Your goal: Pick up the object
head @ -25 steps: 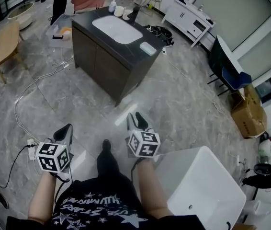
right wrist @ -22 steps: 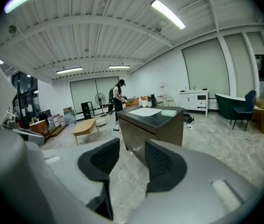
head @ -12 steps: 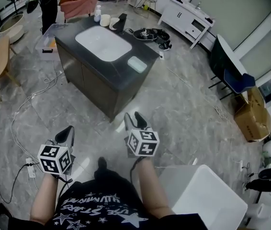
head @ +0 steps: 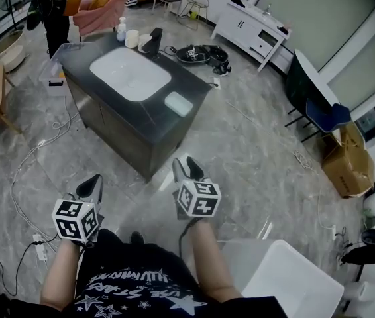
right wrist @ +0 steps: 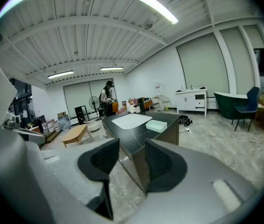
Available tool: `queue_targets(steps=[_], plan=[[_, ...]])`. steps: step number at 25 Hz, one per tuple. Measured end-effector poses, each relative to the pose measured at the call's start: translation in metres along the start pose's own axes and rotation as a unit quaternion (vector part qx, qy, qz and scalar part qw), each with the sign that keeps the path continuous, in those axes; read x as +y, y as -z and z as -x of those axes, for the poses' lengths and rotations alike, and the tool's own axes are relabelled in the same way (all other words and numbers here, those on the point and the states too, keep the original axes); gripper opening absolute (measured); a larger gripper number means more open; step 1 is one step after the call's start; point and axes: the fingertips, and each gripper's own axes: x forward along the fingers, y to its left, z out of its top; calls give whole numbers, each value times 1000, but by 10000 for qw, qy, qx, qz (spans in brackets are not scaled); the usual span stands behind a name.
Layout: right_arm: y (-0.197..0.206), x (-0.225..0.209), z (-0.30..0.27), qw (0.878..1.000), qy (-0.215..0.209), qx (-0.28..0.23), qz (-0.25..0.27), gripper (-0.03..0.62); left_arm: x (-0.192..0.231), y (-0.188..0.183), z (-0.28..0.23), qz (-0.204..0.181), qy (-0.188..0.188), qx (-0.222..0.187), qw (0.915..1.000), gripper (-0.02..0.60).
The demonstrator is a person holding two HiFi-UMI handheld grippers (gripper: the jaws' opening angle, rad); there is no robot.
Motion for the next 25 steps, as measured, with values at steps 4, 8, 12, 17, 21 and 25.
queue_targets(steps=[4, 8, 12, 17, 21, 25], plan=[[-7, -12, -11, 9999, 83, 32, -65, 179, 3, -16, -18, -31, 39, -13, 10000, 8], [-12, -19, -29, 9998, 175, 64, -97, 179, 9, -26, -43, -64, 176, 14, 9998, 8], [-19, -33, -49, 9992, 349, 55, -178, 179, 16, -37, -74, -141, 345, 45, 9993, 8], [-35, -54, -79, 9974, 659, 52, -301, 179, 28, -58, -120, -212, 628, 153, 9977, 8], [-41, -70, -103, 9946, 939, 87, -444, 179, 33, -77, -163, -323, 926, 218, 9949, 8], [-47, -82, -131, 9911, 1195, 131, -579, 179, 45, -97, -208, -426, 1191, 321, 9914, 8]])
